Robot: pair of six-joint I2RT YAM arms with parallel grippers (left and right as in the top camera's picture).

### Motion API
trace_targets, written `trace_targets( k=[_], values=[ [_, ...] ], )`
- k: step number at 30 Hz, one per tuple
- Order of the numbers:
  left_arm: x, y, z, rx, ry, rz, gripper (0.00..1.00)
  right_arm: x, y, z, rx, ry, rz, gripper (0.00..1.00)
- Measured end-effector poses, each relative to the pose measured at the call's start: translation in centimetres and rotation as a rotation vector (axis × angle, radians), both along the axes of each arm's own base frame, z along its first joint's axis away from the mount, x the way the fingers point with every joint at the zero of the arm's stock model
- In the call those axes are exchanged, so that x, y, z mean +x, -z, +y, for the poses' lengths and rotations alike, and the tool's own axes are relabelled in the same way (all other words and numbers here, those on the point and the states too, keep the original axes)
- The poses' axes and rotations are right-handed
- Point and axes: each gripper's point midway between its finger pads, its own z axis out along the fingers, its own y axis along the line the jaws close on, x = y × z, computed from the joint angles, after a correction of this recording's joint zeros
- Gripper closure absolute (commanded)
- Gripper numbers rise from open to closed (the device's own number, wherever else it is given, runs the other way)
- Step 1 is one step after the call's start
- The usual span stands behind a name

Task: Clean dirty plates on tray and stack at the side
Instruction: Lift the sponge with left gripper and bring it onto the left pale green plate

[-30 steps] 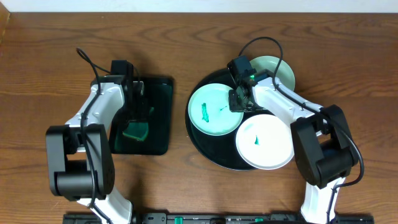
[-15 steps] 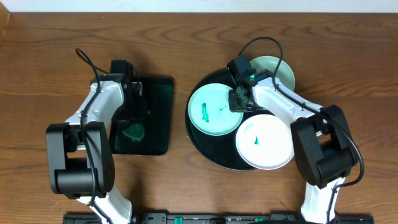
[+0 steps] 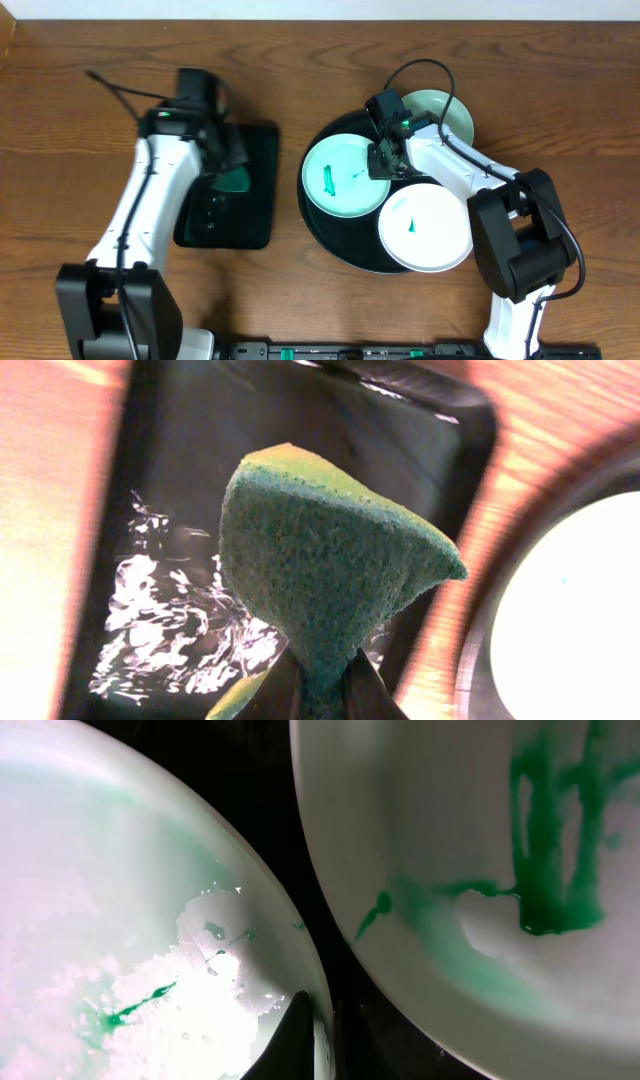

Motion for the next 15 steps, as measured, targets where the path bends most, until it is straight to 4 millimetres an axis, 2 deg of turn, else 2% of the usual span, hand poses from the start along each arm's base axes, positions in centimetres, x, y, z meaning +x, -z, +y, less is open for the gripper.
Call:
trace_targets(
  k=[6,10,15],
  values=[
    [0.7,0.9,-7.5,-0.065,0.050,-0.029,0.93,-0.1,0.0,-0.1,0.009,0.031,0.010,0.99],
    [1.1,3.1,-9.8,-0.078,0.040,-0.003,0.93,-0.1,0.0,-0.1,0.014,0.038,0.013,0.99],
    [1.8,7.1,-12.3,-0.084,0.026,0.033,0.93,-0.1,0.0,-0.1,0.014,0.039,0.013,0.99]
  ],
)
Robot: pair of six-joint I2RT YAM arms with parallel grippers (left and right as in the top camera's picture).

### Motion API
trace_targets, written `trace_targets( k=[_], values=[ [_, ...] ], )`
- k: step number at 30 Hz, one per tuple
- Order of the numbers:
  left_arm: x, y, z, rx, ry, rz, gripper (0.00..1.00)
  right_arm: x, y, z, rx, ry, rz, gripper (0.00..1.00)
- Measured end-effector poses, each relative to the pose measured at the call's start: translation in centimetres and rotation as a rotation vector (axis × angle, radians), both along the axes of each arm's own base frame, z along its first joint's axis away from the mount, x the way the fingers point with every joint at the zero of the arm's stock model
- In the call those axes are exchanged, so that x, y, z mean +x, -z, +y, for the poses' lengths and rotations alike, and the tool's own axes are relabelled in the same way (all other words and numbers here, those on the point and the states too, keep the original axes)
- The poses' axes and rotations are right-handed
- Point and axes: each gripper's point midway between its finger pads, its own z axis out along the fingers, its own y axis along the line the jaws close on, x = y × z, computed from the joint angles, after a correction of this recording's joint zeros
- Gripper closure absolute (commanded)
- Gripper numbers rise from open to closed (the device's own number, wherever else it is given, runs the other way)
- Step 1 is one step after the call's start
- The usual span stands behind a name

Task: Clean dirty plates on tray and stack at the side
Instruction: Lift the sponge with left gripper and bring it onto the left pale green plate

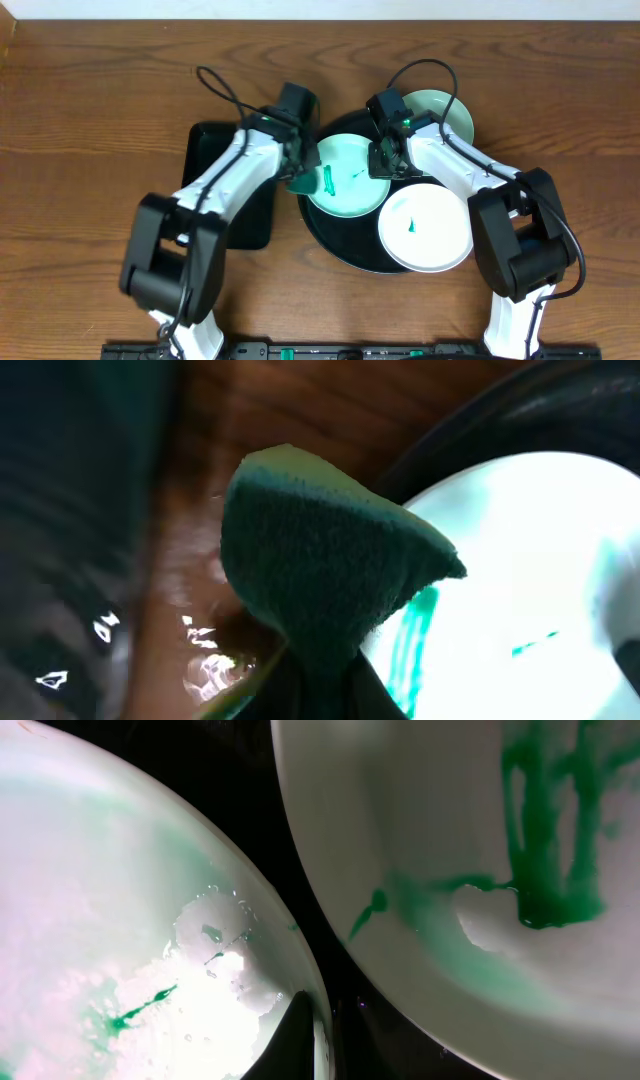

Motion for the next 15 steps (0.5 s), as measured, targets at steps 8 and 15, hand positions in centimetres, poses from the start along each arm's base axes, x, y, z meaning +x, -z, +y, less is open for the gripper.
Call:
trace_targets(
  k=[8,15],
  values=[
    [0.6,-0.3,-2.3,-0.021,-0.004,-0.044,0.93,0.0,0.0,0.0,0.002,0.004,0.000,0.99],
    [1.1,-2.4,-5.0,-0.047,0.039,-0.086,0.93,0.0,0.0,0.0,0.002,0.004,0.000,0.99]
  ],
)
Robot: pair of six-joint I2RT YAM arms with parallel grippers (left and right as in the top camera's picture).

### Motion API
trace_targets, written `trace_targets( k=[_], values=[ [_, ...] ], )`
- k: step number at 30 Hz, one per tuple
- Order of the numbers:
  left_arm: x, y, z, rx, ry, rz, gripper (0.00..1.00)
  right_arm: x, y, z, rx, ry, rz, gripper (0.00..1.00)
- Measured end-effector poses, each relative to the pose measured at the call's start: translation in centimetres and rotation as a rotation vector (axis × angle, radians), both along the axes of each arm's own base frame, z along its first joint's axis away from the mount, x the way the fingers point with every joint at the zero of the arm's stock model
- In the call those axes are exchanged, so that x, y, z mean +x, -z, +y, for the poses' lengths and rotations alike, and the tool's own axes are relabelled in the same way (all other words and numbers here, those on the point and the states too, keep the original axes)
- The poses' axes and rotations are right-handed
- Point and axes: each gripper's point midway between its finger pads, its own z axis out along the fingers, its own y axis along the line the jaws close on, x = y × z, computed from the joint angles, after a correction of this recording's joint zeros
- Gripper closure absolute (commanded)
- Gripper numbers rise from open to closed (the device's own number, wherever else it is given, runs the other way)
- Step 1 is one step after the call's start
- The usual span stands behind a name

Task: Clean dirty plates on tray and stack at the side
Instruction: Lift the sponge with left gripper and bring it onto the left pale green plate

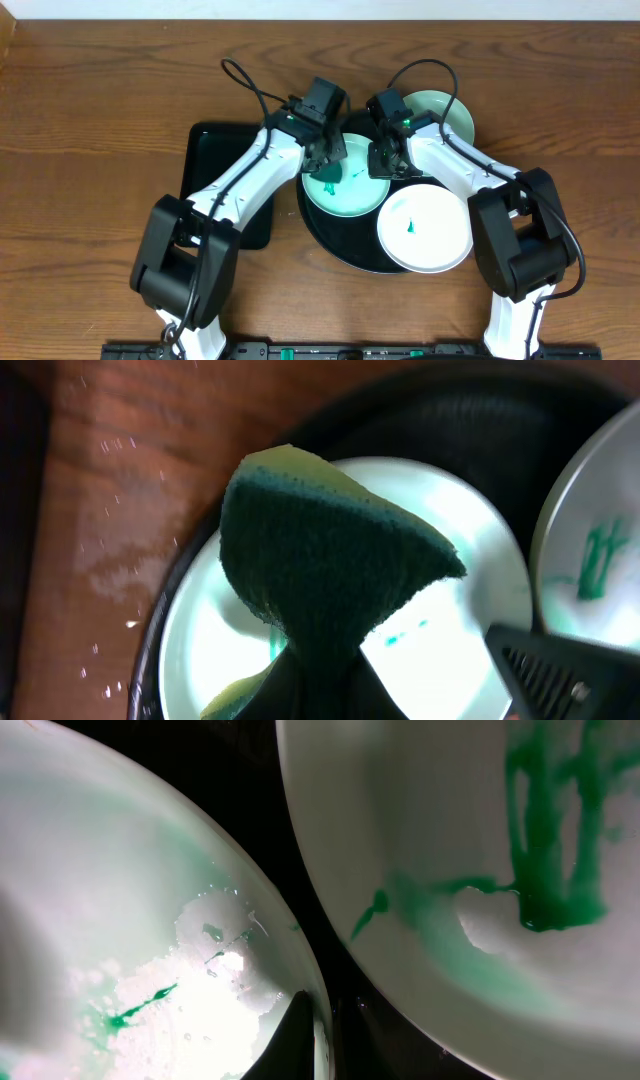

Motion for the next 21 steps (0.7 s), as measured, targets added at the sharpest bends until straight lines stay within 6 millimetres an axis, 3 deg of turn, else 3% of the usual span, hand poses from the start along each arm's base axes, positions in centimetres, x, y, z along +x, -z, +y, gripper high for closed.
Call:
trace_targets(
  k=[3,7,12,21],
  values=[
    [-1.1,0.4,0.2,0.044,-0.018,0.026,0.93,0.0,0.0,0.0,0.000,0.000,0.000,0.99],
    [-0.8,1.0,0.7,0.082,-0.054,0.018,0.93,0.0,0.0,0.0,0.000,0.000,0.000,0.99],
    [-1.0,5.2,1.1,0.130,-0.079,0.093,0.93,0.0,0.0,0.0,0.000,0.000,0.001,0.99],
    [-1.6,5.1,-0.5,0.014,0.004,0.158,0.93,0.0,0.0,0.0,0.002,0.000,-0.001,0.99]
  ],
)
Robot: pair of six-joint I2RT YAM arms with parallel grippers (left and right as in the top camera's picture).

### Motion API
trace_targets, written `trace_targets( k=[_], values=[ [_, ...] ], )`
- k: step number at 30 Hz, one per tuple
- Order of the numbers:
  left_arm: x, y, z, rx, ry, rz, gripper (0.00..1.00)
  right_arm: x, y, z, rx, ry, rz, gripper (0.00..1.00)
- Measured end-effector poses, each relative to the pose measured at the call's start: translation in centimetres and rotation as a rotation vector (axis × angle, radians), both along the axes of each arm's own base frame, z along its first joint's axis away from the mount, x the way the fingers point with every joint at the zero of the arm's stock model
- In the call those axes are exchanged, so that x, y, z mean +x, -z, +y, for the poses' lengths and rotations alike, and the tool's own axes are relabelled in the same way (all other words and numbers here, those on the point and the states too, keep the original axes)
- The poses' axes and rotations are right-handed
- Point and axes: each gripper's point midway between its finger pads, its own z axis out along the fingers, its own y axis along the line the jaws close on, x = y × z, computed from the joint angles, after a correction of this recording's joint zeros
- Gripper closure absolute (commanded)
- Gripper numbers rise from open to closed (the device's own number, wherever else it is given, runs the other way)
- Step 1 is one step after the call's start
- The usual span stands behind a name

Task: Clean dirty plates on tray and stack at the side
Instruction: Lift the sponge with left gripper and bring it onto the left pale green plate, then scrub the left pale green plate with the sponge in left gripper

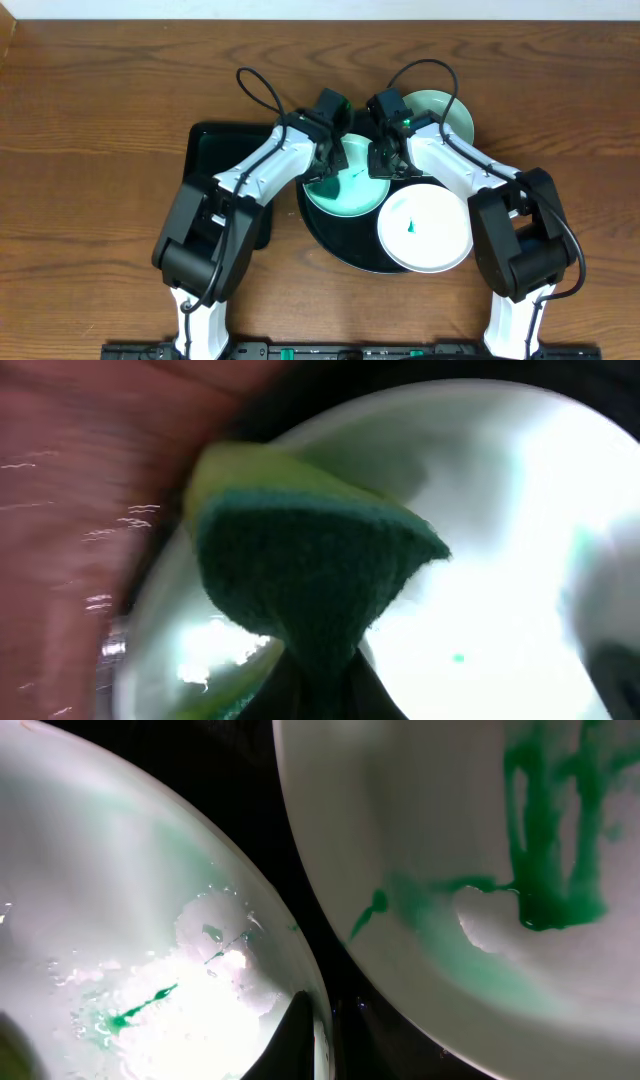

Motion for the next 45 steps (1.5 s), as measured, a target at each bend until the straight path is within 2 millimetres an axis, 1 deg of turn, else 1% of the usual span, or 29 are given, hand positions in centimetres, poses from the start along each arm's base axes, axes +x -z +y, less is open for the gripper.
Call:
trace_targets(
  k=[1,4,6,9,13,15,17,21,25,28,30,32,36,38,39,41,45],
  values=[
    [-0.1,-0.1,-0.9,-0.050,0.044,0.007,0.93,0.0,0.0,0.0,0.001,0.000,0.000,0.99],
    [-0.6,-0.2,-2.7,-0.132,0.136,0.017,0.93,0.0,0.0,0.0,0.009,0.003,0.004,0.99],
    [-0.4,-0.3,-3.1,-0.154,0.156,0.010,0.93,0.0,0.0,-0.1,0.019,0.006,0.009,0.99],
    [-0.2,-0.1,-2.5,-0.140,0.138,0.011,0.92,0.0,0.0,0.0,0.022,0.006,0.011,0.99],
    [-0.1,0.2,0.3,0.017,0.027,0.015,0.93,0.0,0.0,0.0,0.023,0.007,0.011,0.99],
    [-0.1,0.3,0.9,0.065,0.002,0.009,0.93,0.0,0.0,0.0,0.024,0.006,0.010,0.99],
    [-0.2,0.3,0.8,0.078,-0.004,0.006,0.93,0.1,0.0,0.0,0.027,0.006,0.009,0.99],
    [-0.6,0.2,-0.2,0.035,0.014,0.020,0.93,0.1,0.0,0.1,0.047,0.011,0.019,0.99],
    [-0.8,0.1,-0.8,-0.013,0.025,0.041,0.93,0.1,0.2,0.1,0.117,0.018,0.035,0.99],
    [-0.7,0.1,-0.9,-0.042,0.023,0.049,0.93,0.1,0.3,0.1,0.205,0.030,0.048,0.99],
    [-0.6,0.0,-1.5,-0.079,0.031,0.046,0.93,0.1,0.4,0.1,0.260,0.039,0.063,0.99],
    [-0.3,-0.2,-2.8,-0.138,0.050,0.028,0.93,0.1,0.4,0.1,0.292,0.044,0.072,0.99],
    [0.3,-0.6,-6.6,-0.267,0.117,-0.025,0.93,0.1,0.4,0.1,0.296,0.038,0.073,0.99],
    [0.5,-0.9,-8.1,-0.312,0.145,-0.048,0.93,0.1,0.4,0.1,0.296,0.035,0.072,0.99],
    [0.6,-1.0,-8.5,-0.324,0.153,-0.060,0.93,0.1,0.4,0.1,0.296,0.033,0.072,0.99],
    [1.0,-1.2,-8.8,-0.329,0.154,-0.084,0.93,0.1,0.4,0.1,0.297,0.033,0.071,0.99],
    [2.1,-0.8,-7.4,-0.258,0.114,-0.121,0.93,0.1,0.4,0.2,0.301,0.032,0.072,0.99]
  ],
)
